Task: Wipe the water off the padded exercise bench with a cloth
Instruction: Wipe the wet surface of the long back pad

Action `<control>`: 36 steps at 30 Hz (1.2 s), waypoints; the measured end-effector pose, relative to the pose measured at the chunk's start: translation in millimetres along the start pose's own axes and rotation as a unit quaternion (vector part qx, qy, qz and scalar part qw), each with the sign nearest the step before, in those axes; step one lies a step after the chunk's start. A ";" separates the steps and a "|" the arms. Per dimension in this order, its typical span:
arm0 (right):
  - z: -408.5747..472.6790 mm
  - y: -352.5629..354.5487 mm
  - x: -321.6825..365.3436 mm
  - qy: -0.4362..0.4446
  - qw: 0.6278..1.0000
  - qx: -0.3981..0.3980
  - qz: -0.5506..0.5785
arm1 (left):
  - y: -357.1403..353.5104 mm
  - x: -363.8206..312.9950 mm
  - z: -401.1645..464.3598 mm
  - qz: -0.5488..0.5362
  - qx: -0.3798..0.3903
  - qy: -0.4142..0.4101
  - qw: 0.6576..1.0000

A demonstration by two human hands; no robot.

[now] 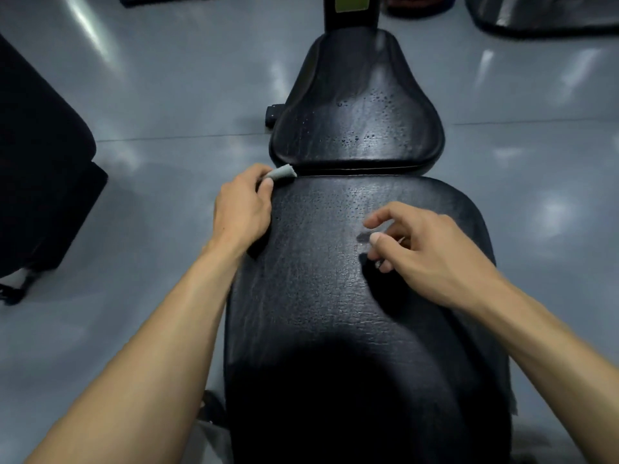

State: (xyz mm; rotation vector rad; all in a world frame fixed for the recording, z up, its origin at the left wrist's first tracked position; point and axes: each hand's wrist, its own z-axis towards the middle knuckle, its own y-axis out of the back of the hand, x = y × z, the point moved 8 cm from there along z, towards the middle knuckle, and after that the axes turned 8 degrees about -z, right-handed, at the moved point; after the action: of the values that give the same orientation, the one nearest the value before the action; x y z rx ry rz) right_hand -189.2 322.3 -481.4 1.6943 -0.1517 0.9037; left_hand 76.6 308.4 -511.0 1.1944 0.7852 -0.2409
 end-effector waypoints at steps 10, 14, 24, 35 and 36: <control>-23.9 36.7 -41.6 -0.028 0.999 -0.019 0.020 | -37.7 -48.1 24.8 0.101 0.110 -0.045 0.988; -26.5 45.5 -65.9 -0.065 0.997 -0.003 0.027 | -43.7 -64.4 18.8 0.095 0.102 -0.068 0.988; -18.6 76.0 -128.0 -0.196 0.980 -0.037 -0.005 | -81.9 -143.9 4.3 0.141 0.100 -0.172 0.970; -40.6 96.8 -183.1 -0.271 0.959 0.020 0.079 | -163.8 -305.2 34.3 0.074 0.192 -0.348 0.914; -43.5 99.4 -190.0 -0.277 0.956 0.015 0.089 | -167.4 -303.9 37.8 0.100 0.220 -0.356 0.902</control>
State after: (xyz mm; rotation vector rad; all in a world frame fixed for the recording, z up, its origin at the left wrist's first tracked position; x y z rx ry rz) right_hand -395.2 260.7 -521.9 1.9510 -0.6793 0.5362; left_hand -219.0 141.9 -429.2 1.4611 -0.0490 -0.6651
